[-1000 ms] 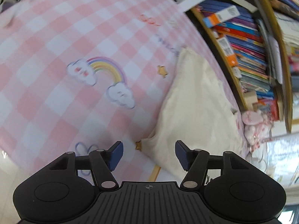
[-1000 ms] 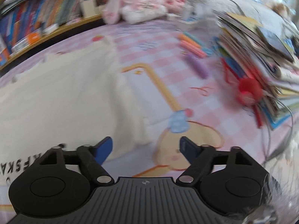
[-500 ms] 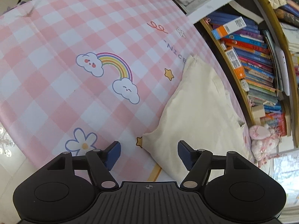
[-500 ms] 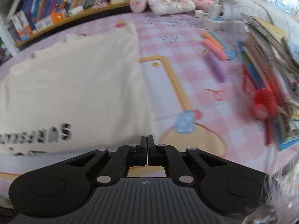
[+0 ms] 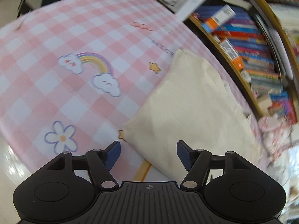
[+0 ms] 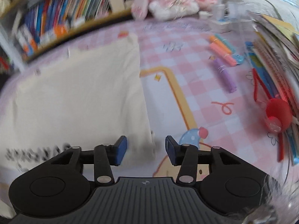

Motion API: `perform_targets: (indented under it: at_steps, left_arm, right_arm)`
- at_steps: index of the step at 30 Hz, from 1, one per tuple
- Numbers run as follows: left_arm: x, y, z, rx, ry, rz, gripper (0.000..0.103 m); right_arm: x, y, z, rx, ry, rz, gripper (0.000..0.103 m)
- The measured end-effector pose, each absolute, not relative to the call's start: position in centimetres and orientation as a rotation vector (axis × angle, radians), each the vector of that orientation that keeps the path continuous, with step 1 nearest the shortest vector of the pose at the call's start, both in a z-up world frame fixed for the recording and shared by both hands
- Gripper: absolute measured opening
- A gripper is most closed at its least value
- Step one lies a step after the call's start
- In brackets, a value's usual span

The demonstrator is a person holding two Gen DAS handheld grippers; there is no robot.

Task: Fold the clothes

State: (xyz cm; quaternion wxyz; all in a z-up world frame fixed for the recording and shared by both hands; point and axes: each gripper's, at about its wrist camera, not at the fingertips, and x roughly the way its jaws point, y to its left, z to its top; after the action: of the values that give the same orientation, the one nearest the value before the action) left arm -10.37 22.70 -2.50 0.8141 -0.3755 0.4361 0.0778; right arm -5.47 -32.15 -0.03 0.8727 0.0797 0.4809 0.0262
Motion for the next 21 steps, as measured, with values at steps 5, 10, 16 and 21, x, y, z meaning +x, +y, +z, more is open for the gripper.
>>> perform_targets:
  at_steps: [5,10,16,21]
  left_arm:
    - [-9.8,21.5,-2.6,-0.728,0.931,0.168,0.002]
    - [-9.8,21.2,-2.6,-0.7,0.934,0.17,0.002]
    - [-9.5,21.2,-2.5,-0.71,0.952,0.202,0.011]
    - [-9.4,19.7,-0.6,-0.569,0.915,0.325,0.059]
  right_arm:
    - [-5.9,-31.5,0.4,0.129,1.016,0.159,0.01]
    - [-6.2,-32.4,0.7,0.142,1.02,0.155,0.009]
    - [-6.4,-31.7,0.3,0.099,1.027,0.145,0.018]
    - [-6.9,-31.7,1.3,0.06,0.905,0.059,0.071]
